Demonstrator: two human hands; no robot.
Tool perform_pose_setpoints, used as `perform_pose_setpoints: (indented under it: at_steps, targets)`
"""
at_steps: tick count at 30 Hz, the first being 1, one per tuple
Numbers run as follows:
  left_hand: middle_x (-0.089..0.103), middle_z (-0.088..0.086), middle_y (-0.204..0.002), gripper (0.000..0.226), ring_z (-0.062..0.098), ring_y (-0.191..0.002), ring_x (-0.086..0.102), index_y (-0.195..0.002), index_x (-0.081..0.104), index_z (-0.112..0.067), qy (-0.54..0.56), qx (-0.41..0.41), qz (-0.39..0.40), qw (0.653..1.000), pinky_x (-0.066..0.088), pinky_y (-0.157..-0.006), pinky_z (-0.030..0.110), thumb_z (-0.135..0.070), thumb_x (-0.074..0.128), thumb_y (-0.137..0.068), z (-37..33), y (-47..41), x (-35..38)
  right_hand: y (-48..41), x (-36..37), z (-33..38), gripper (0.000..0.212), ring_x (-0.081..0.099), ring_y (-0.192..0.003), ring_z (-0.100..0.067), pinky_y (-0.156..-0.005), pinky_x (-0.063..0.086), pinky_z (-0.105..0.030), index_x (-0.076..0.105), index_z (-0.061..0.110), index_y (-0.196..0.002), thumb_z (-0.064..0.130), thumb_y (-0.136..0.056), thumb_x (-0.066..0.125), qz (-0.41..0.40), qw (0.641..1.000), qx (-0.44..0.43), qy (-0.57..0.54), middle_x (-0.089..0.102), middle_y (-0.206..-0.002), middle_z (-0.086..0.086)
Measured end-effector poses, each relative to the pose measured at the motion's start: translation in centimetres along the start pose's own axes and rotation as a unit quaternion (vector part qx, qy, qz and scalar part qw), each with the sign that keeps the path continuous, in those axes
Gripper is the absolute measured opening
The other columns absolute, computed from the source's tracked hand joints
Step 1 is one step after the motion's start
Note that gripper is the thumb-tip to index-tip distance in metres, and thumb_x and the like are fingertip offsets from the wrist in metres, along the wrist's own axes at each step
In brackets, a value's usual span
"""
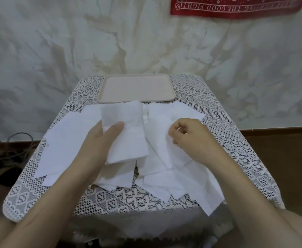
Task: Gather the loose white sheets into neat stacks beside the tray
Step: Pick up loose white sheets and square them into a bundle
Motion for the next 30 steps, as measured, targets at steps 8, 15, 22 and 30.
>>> perform_pose_setpoints:
  at_steps: [8,15,22,30]
  targets:
    - [0.08,-0.005,-0.106,0.021,0.019,-0.093,0.077,-0.121,0.071,-0.031,-0.026,0.008,-0.01,1.0,0.06,-0.08,0.043,-0.033,0.064,-0.102,0.8,-0.7,-0.6,-1.0,-0.8,-3.2,0.023,0.06,-0.081,-0.013,-0.07,0.043,-0.031,0.064,0.026,-0.09,0.042,-0.082,0.078,0.0,0.998,0.054,0.034,0.063,-0.087,0.011]
    - [0.08,-0.001,-0.104,0.019,0.024,-0.093,0.077,-0.118,0.072,-0.034,-0.018,-0.008,-0.018,1.0,0.06,-0.073,0.044,-0.035,0.065,-0.101,1.2,-1.0,-0.7,-2.3,-2.2,-3.5,0.02,0.049,-0.056,-0.008,-0.062,0.038,-0.03,0.064,0.023,-0.075,0.031,-0.083,0.08,-0.039,0.999,0.013,-0.024,0.058,-0.061,0.013]
    - [0.08,-0.001,-0.105,0.017,0.026,-0.097,0.077,-0.116,0.073,-0.035,-0.007,-0.01,-0.016,1.0,0.061,-0.081,0.048,-0.035,0.064,-0.101,1.0,-0.8,-0.6,-1.9,-3.0,-4.4,0.022,0.047,-0.056,-0.009,-0.062,0.035,-0.03,0.061,0.024,-0.074,0.031,-0.088,0.077,-0.049,0.998,0.013,-0.043,0.058,-0.061,0.013]
    - [0.08,-0.002,-0.109,0.021,0.023,-0.1,0.077,-0.121,0.071,-0.03,-0.002,0.003,-0.003,1.0,0.06,-0.087,0.047,-0.031,0.063,-0.103,0.7,-0.5,-0.3,-1.3,-2.8,-3.4,0.02,0.04,-0.051,-0.012,-0.054,0.03,-0.028,0.06,0.018,-0.079,0.025,-0.092,0.074,-0.054,0.992,0.003,-0.116,0.054,-0.061,0.006]
Point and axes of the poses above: each hand's wrist, its own y-axis away from the middle knuckle, its own x-axis out of the palm, z = x × y, the point moved 8 cm from there along -y, towards the middle knuckle
